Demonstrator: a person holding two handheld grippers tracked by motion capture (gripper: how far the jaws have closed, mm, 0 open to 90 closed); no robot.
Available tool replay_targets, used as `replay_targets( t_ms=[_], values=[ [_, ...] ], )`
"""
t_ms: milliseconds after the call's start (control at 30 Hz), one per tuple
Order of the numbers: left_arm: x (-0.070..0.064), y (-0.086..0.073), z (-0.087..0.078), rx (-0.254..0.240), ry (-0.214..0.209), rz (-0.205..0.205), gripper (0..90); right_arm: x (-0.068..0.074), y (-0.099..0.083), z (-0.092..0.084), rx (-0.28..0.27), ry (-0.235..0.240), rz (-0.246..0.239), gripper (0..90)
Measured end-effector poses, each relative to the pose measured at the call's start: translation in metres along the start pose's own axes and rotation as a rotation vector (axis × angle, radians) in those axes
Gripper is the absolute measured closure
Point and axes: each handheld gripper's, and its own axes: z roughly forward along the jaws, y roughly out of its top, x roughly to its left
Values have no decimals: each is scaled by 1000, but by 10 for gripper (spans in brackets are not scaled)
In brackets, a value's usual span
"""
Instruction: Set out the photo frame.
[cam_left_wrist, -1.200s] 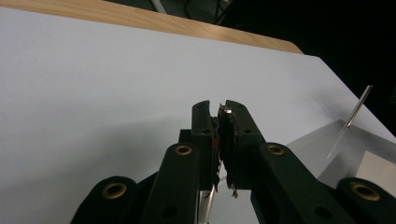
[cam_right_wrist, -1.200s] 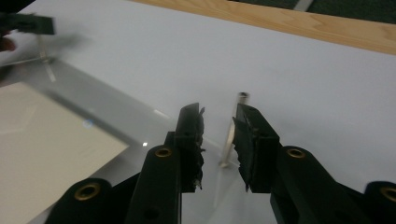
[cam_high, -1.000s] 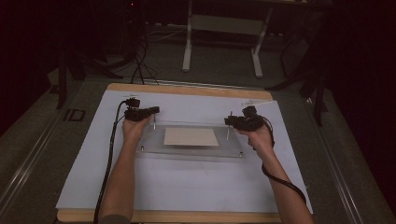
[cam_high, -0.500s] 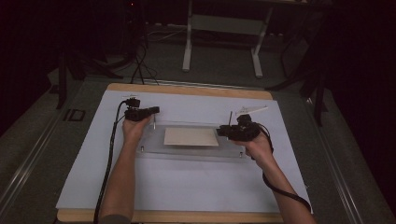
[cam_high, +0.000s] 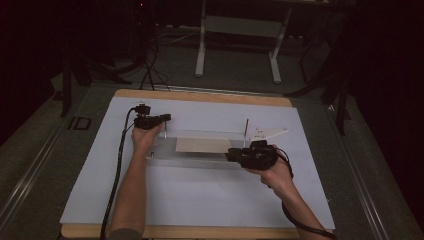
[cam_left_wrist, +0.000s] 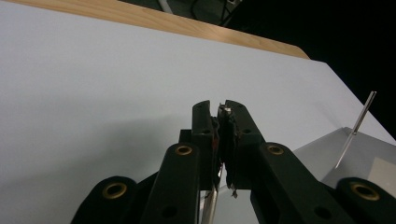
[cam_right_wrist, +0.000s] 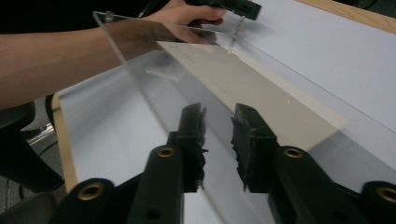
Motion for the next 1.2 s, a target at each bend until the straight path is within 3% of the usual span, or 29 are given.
replay_targets(
  t_ms=[200, 500, 700, 800, 900, 933, 1200],
  values=[
    [0, 0, 0, 2, -4, 2, 837, 15, -3, 4, -3, 21, -31, 896],
    [0, 0, 0, 2, -1, -9, 836, 34, -14, 13, -9, 65, -43, 898],
    [0, 0, 0, 3, -5, -9, 835, 34, -24, 23, 0, 27, -17, 900],
    [1, 0, 0, -1, -9, -16, 834, 36, -30, 30, -14, -36, -19, 900],
    [0, 0, 1, 2, -6, -17, 833, 36, -32, 33, -21, -50, -11, 900],
    [1, 0, 0, 1, -10, -19, 833, 37, -33, 33, -37, -87, -12, 900],
    [-1, 2, 1, 12, 12, -9, 829, 37, -30, 32, -75, -114, -4, 900]
  ],
)
